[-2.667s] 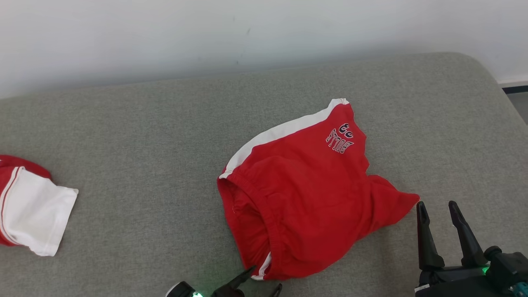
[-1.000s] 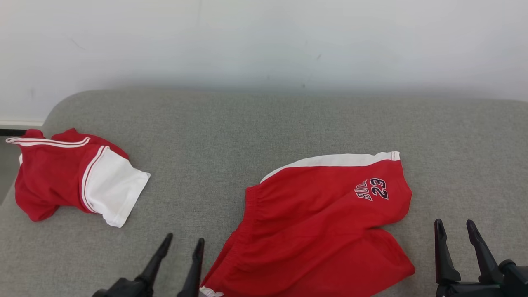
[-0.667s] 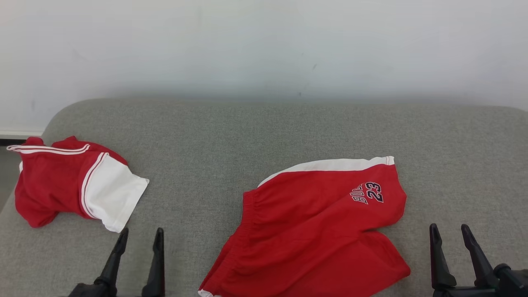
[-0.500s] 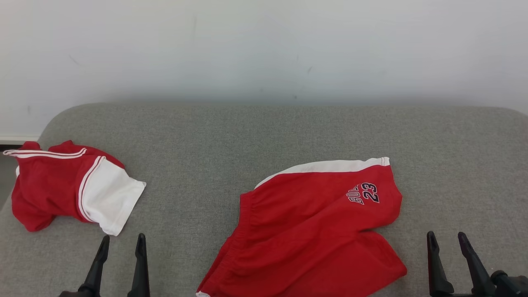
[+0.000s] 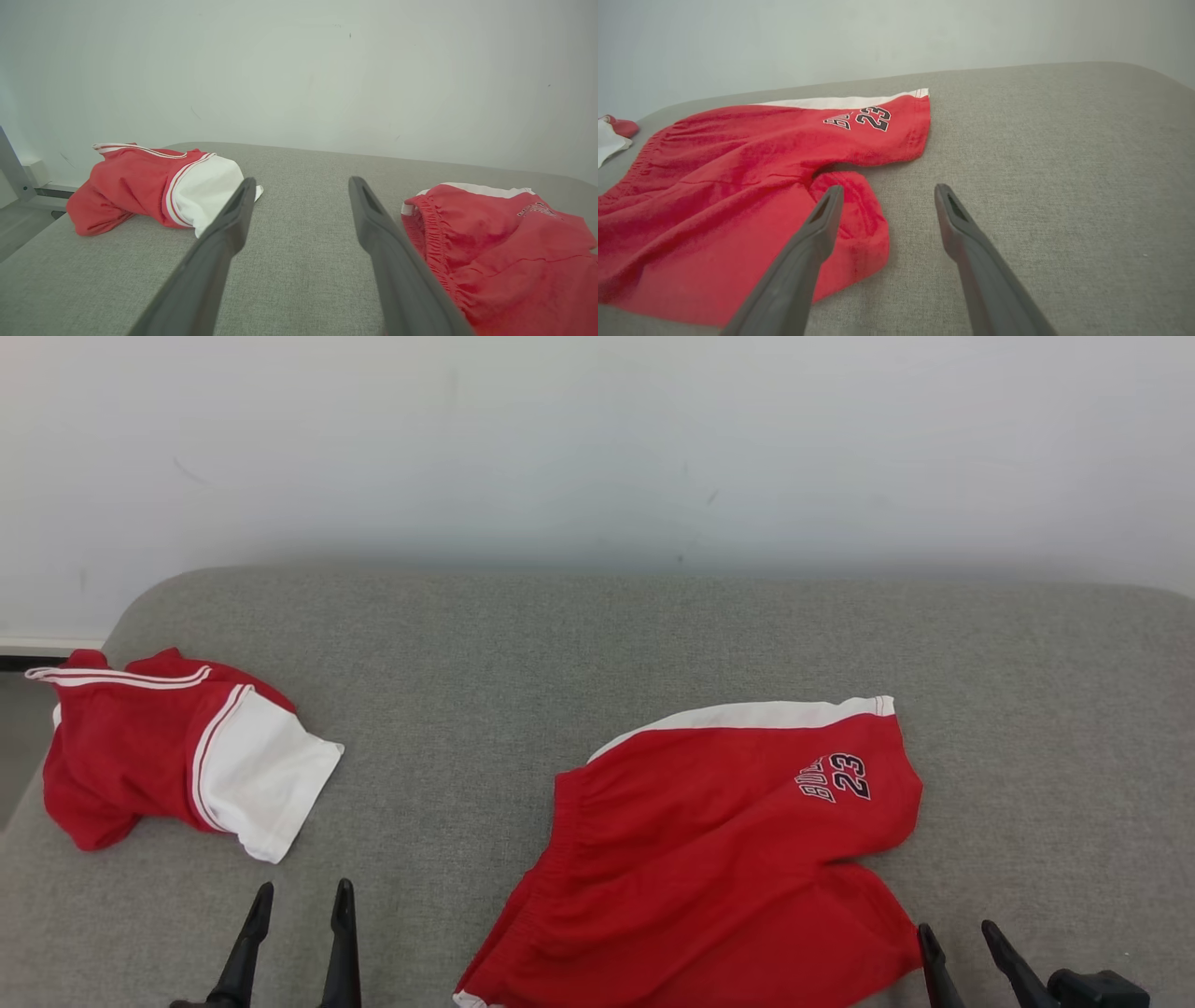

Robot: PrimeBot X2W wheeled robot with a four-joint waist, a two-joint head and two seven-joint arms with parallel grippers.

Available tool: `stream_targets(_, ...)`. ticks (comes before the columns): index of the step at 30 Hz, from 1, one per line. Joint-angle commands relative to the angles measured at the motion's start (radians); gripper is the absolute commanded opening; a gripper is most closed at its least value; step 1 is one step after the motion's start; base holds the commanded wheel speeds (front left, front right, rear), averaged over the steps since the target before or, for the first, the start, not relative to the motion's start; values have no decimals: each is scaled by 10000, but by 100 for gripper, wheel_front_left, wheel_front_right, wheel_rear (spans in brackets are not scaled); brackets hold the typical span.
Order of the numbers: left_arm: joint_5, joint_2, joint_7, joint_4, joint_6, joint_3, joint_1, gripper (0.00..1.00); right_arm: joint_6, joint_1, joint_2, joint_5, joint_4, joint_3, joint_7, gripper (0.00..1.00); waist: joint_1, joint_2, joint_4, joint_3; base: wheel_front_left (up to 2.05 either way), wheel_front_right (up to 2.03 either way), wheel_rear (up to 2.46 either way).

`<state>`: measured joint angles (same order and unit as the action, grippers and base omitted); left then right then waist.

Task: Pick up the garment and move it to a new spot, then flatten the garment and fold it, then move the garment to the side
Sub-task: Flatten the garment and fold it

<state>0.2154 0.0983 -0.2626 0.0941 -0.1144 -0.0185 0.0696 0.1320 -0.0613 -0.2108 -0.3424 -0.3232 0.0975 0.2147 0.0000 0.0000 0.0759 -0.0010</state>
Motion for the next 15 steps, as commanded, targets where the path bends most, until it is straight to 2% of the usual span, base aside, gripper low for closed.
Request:
stream_targets(1,-86,-49,-32,27,-40,-13,-135,100,-25,111,-127,-121,-203,101,-63,100,0,0,95,46,0,0,0)
stream_targets(8,-137,-167,-32,148,-112,-53,-250,100,-25,674,-267,-633,-1515,825,-227,100,0,0,320,165,0,0,0)
stream_targets(9,-142,-170,-32,179,-123,-50,-265,100,-25,772,-275,-715,-1678,965,-224,39,0,0,336,182,0,0,0)
stream_targets(10,-156,-174,-32,201,-132,-55,-278,100,-25,870,-278,-813,-1830,1079,-203,0,0,0,347,194,0,0,0)
stream_targets(15,-194,-205,-32,274,-166,3,-303,100,-26,1173,-408,-1155,-2287,1632,12,0,0,0,304,193,0,0,0)
